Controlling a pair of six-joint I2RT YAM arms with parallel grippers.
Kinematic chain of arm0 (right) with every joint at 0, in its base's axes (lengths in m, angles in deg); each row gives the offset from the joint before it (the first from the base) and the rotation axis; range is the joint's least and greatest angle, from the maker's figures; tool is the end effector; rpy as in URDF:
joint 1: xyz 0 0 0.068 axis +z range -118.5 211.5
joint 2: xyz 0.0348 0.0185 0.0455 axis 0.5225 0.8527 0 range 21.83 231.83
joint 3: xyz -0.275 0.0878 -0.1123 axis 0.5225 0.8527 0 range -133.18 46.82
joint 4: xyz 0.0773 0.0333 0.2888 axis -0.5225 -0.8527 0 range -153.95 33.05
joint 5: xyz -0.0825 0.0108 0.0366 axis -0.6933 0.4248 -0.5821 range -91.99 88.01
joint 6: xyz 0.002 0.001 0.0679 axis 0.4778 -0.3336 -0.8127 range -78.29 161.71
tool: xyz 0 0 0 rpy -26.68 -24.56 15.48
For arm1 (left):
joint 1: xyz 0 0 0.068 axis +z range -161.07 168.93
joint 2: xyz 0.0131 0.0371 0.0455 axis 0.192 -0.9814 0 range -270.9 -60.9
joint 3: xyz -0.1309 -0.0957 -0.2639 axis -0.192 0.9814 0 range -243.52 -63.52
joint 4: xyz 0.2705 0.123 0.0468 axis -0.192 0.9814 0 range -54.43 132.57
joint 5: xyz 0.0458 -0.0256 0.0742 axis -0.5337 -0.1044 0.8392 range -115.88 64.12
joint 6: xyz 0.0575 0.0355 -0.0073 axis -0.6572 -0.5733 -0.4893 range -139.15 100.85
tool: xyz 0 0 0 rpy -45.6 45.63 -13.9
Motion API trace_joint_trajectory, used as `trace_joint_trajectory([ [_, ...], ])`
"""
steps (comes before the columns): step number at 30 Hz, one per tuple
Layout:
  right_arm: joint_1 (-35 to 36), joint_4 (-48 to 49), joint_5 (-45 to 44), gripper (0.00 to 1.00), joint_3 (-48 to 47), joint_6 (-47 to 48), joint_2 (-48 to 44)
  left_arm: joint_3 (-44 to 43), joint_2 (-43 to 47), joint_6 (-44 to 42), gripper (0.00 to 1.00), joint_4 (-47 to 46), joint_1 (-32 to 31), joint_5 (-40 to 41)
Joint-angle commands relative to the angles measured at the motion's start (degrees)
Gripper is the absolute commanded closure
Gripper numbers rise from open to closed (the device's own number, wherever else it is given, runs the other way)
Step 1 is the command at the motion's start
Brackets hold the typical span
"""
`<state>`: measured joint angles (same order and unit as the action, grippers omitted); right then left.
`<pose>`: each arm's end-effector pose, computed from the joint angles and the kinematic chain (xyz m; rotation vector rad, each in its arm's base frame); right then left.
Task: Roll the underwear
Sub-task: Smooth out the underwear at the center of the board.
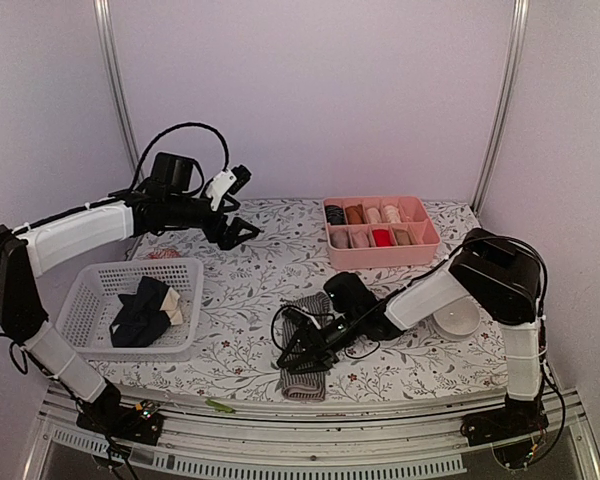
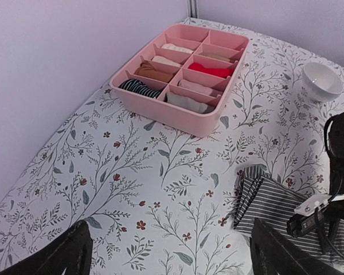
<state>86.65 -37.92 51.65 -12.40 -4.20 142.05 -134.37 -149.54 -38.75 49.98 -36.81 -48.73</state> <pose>0.2168 0.3882 0.0817 0.7408 -2.3757 -1.6151 0.3593 -0.1968 0.3187 1.0297 1.8552 -0.4879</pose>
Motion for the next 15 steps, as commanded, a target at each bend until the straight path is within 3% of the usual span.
trace_joint_trajectory([
  [1, -2.7, 3.4, -1.3, 0.29, 1.2, -3.5, 7.4, -1.2, -2.6, 3.0, 0.04, 3.3, 0.8, 0.3],
  [6, -4.8, 1.4, -0.6, 0.29, -0.6, -3.1, 3.1, -4.4, -5.6, 2.4, 0.04, 7.8, 1.9, -5.8],
  [12, -4.8, -3.5, -2.7, 0.29, -2.0, -2.7, -6.1, -0.1, -1.5, -4.5, 0.04, 7.7, 1.7, -15.3],
  [15, -5.1, -6.4, -4.2, 0.34, -2.1, -1.1, -8.1, 5.6, 2.6, -9.4, 0.04, 7.9, 0.3, -18.2],
])
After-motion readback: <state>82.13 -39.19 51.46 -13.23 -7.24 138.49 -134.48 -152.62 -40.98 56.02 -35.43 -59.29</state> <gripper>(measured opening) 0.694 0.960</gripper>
